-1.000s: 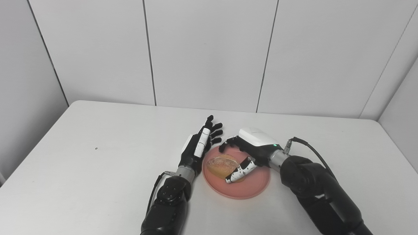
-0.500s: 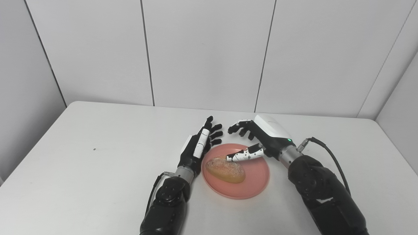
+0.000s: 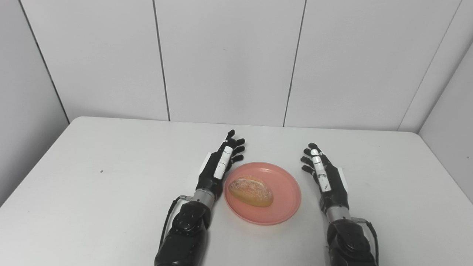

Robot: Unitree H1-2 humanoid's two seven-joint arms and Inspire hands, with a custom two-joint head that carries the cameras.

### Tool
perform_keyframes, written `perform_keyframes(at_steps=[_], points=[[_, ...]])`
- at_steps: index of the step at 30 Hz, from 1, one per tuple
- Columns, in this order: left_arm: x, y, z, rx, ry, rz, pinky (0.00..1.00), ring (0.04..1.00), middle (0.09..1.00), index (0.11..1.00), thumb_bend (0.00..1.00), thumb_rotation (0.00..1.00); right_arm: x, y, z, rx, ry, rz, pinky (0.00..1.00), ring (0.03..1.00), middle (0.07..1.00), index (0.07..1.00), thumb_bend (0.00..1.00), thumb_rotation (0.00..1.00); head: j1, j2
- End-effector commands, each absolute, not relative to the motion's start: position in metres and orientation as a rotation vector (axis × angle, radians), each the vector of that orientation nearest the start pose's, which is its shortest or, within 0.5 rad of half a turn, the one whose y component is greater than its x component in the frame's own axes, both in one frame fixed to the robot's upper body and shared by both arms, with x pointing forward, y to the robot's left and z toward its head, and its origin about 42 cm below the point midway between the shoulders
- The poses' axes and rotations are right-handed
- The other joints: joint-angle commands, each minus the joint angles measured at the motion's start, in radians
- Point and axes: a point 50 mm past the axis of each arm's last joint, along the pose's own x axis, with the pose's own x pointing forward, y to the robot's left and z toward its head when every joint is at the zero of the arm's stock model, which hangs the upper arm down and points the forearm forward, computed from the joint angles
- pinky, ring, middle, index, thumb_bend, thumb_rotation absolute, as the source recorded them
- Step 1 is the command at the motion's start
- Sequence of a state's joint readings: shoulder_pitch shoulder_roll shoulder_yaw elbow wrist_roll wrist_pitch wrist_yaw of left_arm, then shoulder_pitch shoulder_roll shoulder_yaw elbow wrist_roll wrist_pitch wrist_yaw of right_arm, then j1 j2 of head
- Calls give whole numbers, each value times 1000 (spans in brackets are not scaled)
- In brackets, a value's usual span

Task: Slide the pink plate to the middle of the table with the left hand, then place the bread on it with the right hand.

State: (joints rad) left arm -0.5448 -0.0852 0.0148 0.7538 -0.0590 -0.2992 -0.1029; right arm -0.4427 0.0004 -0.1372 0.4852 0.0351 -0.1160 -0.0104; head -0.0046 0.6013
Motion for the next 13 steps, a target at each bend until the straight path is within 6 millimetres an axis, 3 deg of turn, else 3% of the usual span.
perform_keyframes(at_steps=[1, 4, 9, 13], points=[[392, 129, 47, -97, 51, -202, 945, 947, 946, 980, 876, 956, 429, -199, 136, 106, -143, -30, 808, 817, 843, 858, 825, 882, -3, 0], [390, 132, 48, -67, 21, -186, 997, 997, 996, 999, 853, 975, 426, -197, 129, 111, -139, -27, 812, 827, 844, 854, 812, 913, -7, 1], [388, 134, 50, -18, -23, -147, 1000, 1000, 1000, 1000, 856, 968, 422, -192, 118, 135, -121, -1, 788, 838, 856, 852, 795, 908, -2, 6], [387, 134, 51, 26, -45, -116, 1000, 1000, 1000, 1000, 833, 965, 420, -191, 108, 132, -95, 23, 833, 857, 879, 864, 785, 940, 0, 6]])
